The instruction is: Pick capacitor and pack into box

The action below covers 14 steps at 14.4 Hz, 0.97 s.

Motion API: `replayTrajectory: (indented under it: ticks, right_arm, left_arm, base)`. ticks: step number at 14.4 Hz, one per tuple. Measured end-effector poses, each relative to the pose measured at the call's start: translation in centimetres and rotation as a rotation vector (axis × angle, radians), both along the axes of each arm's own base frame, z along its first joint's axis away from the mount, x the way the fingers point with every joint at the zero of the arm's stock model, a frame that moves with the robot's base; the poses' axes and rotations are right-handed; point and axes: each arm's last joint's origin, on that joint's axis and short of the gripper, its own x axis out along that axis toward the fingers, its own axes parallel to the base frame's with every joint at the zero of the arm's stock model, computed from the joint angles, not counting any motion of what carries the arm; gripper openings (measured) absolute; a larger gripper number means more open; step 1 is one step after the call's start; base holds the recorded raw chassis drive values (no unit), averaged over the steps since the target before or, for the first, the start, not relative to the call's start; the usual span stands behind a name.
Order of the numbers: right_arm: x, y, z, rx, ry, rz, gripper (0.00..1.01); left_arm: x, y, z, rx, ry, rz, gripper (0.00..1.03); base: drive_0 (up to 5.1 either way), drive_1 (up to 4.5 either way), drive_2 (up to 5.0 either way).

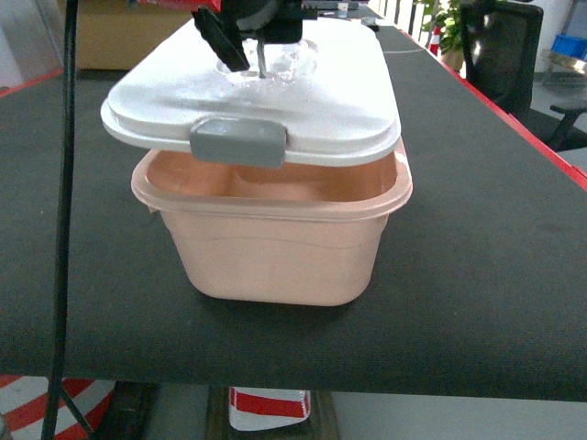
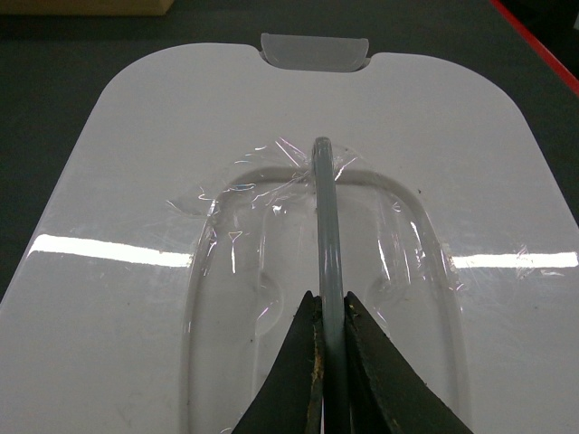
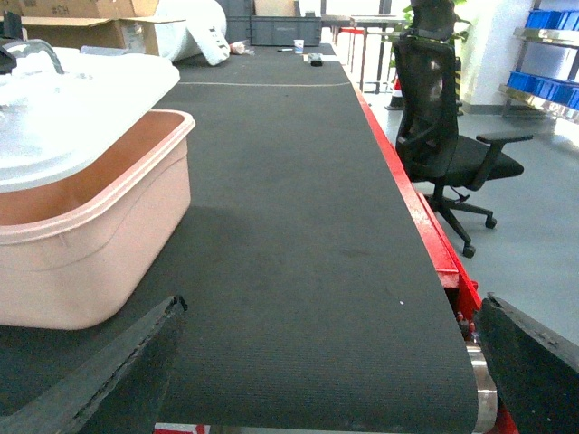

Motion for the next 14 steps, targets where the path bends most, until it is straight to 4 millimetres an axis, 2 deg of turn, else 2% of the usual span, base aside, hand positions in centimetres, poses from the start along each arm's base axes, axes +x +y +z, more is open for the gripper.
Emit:
replayTrajectory:
  ticks: [3,5,13,14]
  right_arm:
    - [0.0,0.0,0.0,0.0,0.0,0.0,0.98]
    - [0.0,0.0,0.0,0.0,0.0,0.0,0.98]
    - [0.0,0.0,0.0,0.0,0.0,0.0,0.98]
    - [0.0,0.0,0.0,0.0,0.0,0.0,0.98]
  left_arm:
    - [0.7,-0.5,-2.2,-0.012,0.064,0.002,0.02]
    - [0.9,-0.6,-2.9,-0.008,0.077,0.002,0.02]
    - [0.8,-0.7,-3.1,-0.032,0.108,-0.035,0.02]
    - [0.9,-0.6,-3.1,-0.052,0.115,-0.054,0.08]
  base:
    - [0.0,0.0,0.0]
    - [0.0,0.0,0.0]
    - [0.0,0.0,0.0]
    - [0.0,0.0,0.0]
